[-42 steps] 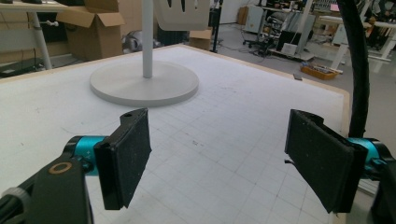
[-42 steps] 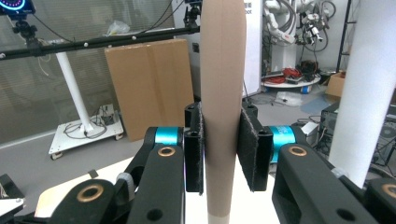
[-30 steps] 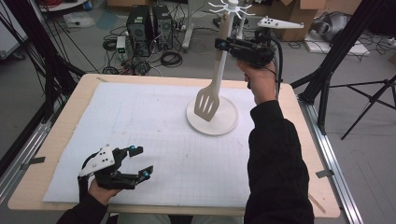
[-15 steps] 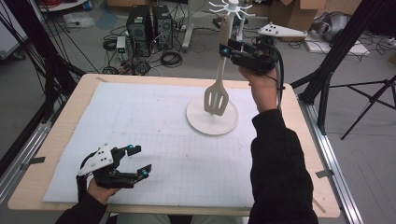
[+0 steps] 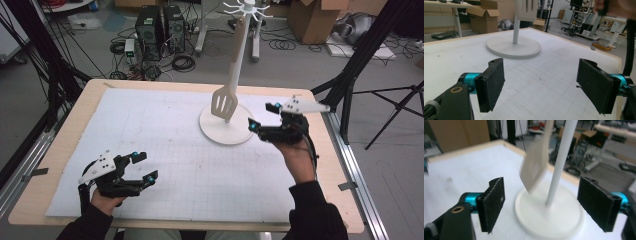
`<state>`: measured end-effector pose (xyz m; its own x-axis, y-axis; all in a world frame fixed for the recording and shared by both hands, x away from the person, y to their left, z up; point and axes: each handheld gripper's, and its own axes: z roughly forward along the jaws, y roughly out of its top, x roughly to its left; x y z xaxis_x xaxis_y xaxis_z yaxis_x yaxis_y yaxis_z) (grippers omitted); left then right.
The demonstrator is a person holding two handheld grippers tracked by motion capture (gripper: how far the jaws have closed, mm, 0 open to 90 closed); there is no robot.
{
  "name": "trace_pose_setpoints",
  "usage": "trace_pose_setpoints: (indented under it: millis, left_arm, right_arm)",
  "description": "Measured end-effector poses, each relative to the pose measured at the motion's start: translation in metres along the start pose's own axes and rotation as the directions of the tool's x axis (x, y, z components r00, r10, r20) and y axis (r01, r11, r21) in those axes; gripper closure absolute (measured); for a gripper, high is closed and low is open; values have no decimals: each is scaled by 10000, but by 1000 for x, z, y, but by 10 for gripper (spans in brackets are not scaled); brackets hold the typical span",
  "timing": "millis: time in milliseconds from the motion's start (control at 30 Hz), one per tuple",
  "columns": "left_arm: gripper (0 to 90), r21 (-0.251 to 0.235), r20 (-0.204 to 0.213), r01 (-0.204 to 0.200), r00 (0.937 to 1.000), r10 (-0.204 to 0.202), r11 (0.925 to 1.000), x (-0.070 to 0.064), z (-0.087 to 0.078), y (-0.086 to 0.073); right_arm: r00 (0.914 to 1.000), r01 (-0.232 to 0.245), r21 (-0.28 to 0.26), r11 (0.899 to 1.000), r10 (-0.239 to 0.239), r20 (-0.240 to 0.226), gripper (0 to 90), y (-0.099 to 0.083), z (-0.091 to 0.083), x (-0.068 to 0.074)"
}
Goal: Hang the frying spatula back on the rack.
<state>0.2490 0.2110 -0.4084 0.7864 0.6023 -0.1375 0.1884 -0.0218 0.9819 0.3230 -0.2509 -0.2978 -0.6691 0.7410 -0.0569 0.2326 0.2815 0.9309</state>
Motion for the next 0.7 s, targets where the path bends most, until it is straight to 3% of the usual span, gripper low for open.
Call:
trace_pose_setpoints:
  millis: [200,333,500,700]
  left_arm:
    - [227,-51,-304,-135,9994,134,9999,7,-2,0]
    - [226,18,-442,-223,9988,224,9997,11,-2,-1]
    - [224,51,-583,-122,9982,125,9999,14,-3,-2]
    - [226,-8,-817,-22,9967,22,10000,15,-8,-2]
  right_arm:
    - [9992,-390,183,9991,389,41,186,-61,-9,17]
    - [9996,-205,563,9982,194,200,186,-88,-14,25]
    - [9986,-384,289,9988,373,386,185,-109,-25,29]
    - [9972,-434,31,9991,431,613,179,-113,-35,31]
